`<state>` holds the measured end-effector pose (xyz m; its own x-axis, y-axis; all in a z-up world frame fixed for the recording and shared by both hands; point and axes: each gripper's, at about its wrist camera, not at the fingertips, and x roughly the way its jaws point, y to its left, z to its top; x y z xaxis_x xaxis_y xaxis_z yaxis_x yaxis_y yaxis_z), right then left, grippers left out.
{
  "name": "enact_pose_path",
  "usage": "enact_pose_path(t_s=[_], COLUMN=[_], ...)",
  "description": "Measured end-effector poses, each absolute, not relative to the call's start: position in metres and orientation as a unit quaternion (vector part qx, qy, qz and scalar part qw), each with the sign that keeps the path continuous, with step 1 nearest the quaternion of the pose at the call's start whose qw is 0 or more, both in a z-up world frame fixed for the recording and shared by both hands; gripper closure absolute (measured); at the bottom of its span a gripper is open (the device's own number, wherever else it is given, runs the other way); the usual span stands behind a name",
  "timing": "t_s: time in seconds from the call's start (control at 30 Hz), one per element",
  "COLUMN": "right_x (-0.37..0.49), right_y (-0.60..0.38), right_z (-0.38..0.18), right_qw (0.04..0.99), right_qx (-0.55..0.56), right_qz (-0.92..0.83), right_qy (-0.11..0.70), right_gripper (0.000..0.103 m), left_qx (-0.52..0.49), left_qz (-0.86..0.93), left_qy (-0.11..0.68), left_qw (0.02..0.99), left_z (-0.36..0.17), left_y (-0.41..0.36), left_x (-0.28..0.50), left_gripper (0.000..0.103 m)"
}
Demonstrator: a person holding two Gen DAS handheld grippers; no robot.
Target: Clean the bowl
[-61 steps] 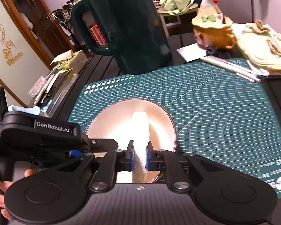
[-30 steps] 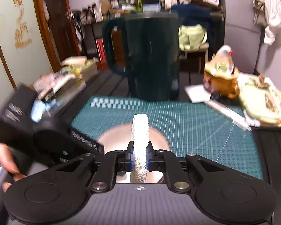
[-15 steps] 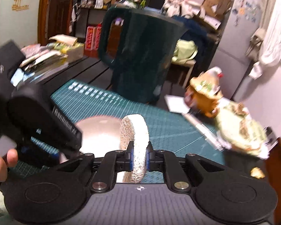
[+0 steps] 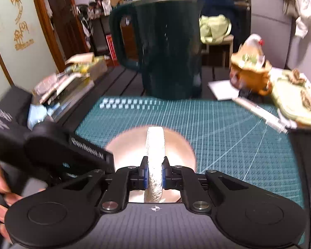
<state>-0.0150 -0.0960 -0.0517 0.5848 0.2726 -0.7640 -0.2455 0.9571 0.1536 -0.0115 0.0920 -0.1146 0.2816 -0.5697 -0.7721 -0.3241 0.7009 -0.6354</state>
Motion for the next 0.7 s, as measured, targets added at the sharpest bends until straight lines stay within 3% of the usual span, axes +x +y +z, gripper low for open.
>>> enact_pose_path(t_s=[0.3,0.57,0.7], right_x=[-0.026,-0.031,-0.024], right_y=[-0.083,-0.107,-0.106], right_z=[-0.04,-0.003,-0.018], right_qw=[0.911,0.926,0.907], right_qx=[-0.107,-0.017,0.03], right_qz=[0.094,0.108,0.147], right_qy=[0.387,0.362,0.392], right_gripper=[0.093,0.093,0.093], left_qx=[-0.384,-0.385,-0.385], left_qz=[-0.088,-0.087,-0.086], left_qy=[0.593,0.593,0.593], left_qw=[0.702,0.702,0.702], left_z=[-0.116,-0.117,-0.12], left_y=[0.096,0.105,0.109], left_x=[-0.009,-0.02,-0.031], left_gripper=[0.084,0.084,0.084])
